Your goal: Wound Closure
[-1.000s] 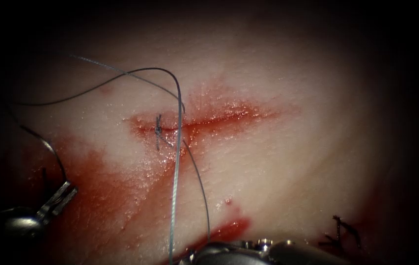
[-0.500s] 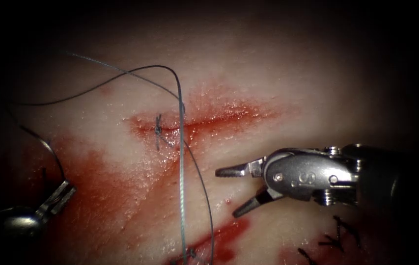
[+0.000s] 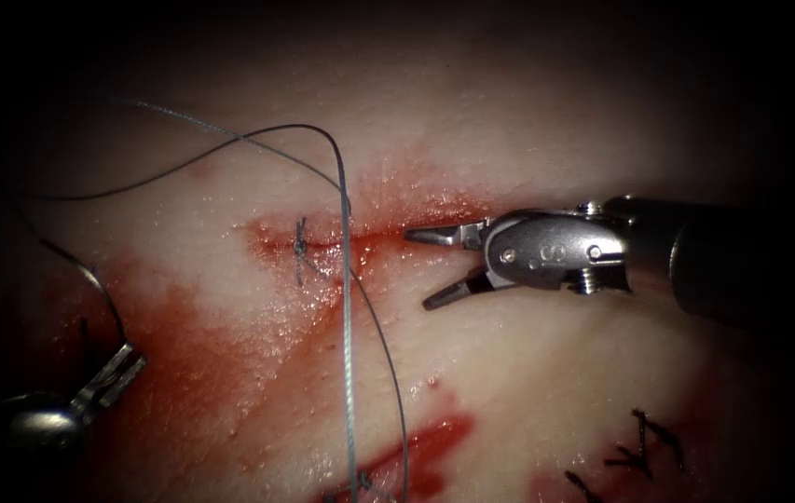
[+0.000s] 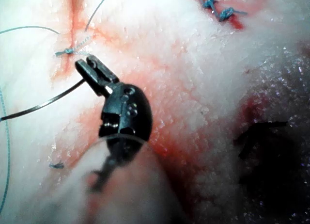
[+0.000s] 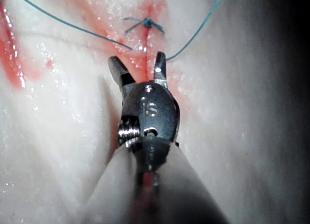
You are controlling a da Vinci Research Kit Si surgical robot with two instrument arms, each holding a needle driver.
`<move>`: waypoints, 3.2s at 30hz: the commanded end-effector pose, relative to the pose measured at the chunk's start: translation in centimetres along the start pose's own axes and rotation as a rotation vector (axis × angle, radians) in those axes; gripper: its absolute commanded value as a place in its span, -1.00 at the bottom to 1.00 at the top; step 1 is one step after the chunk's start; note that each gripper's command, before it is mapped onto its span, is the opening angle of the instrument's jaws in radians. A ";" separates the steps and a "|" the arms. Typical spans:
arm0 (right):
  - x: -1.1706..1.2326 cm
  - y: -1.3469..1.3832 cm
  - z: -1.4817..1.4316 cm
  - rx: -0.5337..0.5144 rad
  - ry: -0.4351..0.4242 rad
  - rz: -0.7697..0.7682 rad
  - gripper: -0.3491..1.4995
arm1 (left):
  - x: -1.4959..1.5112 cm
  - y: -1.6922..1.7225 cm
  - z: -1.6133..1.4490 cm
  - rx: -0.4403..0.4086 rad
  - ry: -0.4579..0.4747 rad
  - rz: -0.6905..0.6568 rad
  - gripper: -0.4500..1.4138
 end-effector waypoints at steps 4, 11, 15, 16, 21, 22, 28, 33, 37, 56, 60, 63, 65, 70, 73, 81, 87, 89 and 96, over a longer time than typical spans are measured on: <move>-0.41 -0.11 0.28 -0.004 0.077 0.052 0.85 | -0.03 0.01 0.07 0.001 0.002 0.001 -1.00; -0.81 -0.26 0.51 0.011 0.098 0.111 0.82 | -0.03 0.01 0.06 0.002 0.002 0.002 -1.00; -0.84 -0.28 0.59 0.007 0.095 0.124 0.82 | -0.03 0.01 0.06 0.002 0.002 -0.004 -1.00; -0.83 -0.29 0.62 0.006 0.098 0.129 0.82 | -0.03 0.01 0.06 0.002 0.002 -0.004 -1.00; -0.81 -0.30 0.72 0.009 0.103 0.148 -0.20 | -0.02 0.02 0.05 0.003 0.001 -0.009 -1.00; -0.81 -0.30 0.72 0.009 0.103 0.148 -0.20 | -0.02 0.02 0.05 0.003 0.001 -0.009 -1.00; -0.77 -0.34 0.67 0.031 0.074 0.148 -1.00 | -0.02 0.02 0.05 0.003 0.001 -0.009 -1.00; -0.60 -0.51 0.63 0.075 0.054 0.147 -1.00 | -0.02 0.02 0.05 0.003 0.002 -0.009 -1.00; -0.19 -0.81 0.55 0.172 0.033 0.148 -1.00 | -0.02 0.02 0.05 0.002 0.002 -0.009 -1.00; 1.08 -1.53 0.27 0.464 -0.003 0.087 -1.00 | -0.03 0.05 0.07 0.000 -0.002 -0.013 -1.00; 1.07 -1.52 0.27 0.464 -0.002 0.082 -1.00 | -0.03 0.06 0.08 0.001 -0.002 -0.013 -1.00; 1.05 -1.51 0.27 0.463 -0.003 0.082 -1.00 | -0.02 0.05 0.12 -0.003 -0.008 -0.014 -1.00; 1.05 -1.51 0.27 0.464 -0.002 0.081 -1.00 | -0.01 -0.02 0.26 -0.014 -0.027 -0.021 -1.00; 1.11 -1.51 0.28 0.469 -0.015 0.148 -0.09 | 0.09 -0.52 0.81 -0.056 -0.037 0.008 -1.00; 1.14 -1.43 0.27 0.442 0.004 0.213 0.91 | 0.19 -0.93 1.15 -0.038 -0.022 0.048 -1.00; 1.22 -1.17 -0.03 0.341 0.008 0.259 0.98 | 0.64 -1.57 1.63 0.001 0.062 0.109 -1.00; 1.27 -0.99 -0.29 0.301 -0.010 0.218 0.98 | 0.99 -1.85 1.92 -0.034 0.129 0.196 -1.00; 1.28 -0.94 -0.40 0.277 -0.023 0.207 0.98 | 1.13 -2.08 2.17 -0.052 0.196 0.220 -1.00; 1.21 -0.83 -0.76 0.173 -0.109 0.203 0.98 | 1.27 -2.40 3.02 -0.074 0.328 0.209 -1.00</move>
